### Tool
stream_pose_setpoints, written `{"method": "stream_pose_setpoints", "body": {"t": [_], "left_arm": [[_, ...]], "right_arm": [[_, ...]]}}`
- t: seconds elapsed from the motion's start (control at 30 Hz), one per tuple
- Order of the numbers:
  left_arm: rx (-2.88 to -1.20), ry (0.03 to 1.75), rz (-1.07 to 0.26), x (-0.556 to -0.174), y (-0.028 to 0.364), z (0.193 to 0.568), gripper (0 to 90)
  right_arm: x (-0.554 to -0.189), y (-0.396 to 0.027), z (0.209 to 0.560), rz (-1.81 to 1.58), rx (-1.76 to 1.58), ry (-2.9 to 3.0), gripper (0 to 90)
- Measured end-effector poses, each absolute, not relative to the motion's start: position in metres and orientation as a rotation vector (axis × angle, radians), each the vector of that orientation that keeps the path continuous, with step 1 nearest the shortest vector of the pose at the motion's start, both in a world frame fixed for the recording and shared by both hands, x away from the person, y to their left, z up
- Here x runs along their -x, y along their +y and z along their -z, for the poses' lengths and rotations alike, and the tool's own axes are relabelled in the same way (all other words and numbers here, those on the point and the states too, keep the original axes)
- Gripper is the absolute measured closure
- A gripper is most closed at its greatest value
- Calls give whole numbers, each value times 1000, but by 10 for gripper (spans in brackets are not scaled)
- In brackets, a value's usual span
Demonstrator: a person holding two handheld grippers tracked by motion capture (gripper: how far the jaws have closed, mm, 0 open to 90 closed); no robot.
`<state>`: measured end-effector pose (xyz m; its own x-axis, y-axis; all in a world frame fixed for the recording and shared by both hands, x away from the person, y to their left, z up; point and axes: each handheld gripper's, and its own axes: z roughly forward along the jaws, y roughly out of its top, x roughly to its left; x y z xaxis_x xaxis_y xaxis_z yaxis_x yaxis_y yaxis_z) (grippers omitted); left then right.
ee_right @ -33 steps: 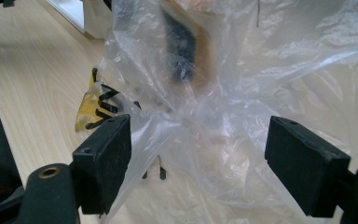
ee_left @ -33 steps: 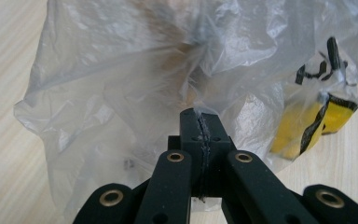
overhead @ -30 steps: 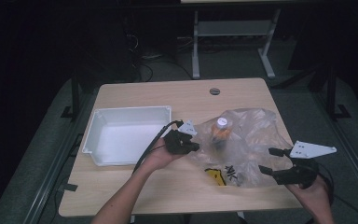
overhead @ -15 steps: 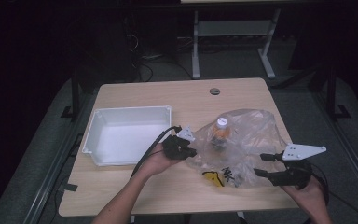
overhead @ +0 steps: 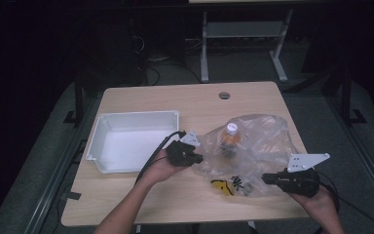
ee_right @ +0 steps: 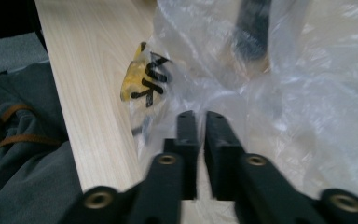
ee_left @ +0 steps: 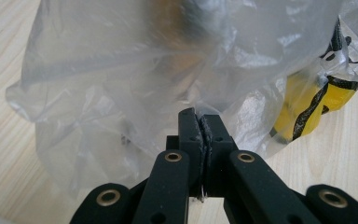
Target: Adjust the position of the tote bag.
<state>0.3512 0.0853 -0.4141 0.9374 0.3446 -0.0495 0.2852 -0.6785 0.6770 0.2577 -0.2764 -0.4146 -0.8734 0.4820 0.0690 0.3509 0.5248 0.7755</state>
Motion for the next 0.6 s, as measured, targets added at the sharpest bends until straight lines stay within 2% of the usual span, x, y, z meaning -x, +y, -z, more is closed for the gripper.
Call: {"method": "stream_pose_setpoints", "body": {"t": [0.1, 0.43, 0.6], "left_arm": [[-2357, 449, -114, -350, 91, 410, 846], [-2318, 445, -117, -342, 108, 382, 652], [-2296, 405, -132, -338, 103, 363, 581]], "right_arm": [[-258, -275, 416, -1262, -719, 2621, 896], [-258, -271, 416, -1240, -722, 2629, 897], [-258, -269, 416, -1240, -724, 2632, 897]]}}
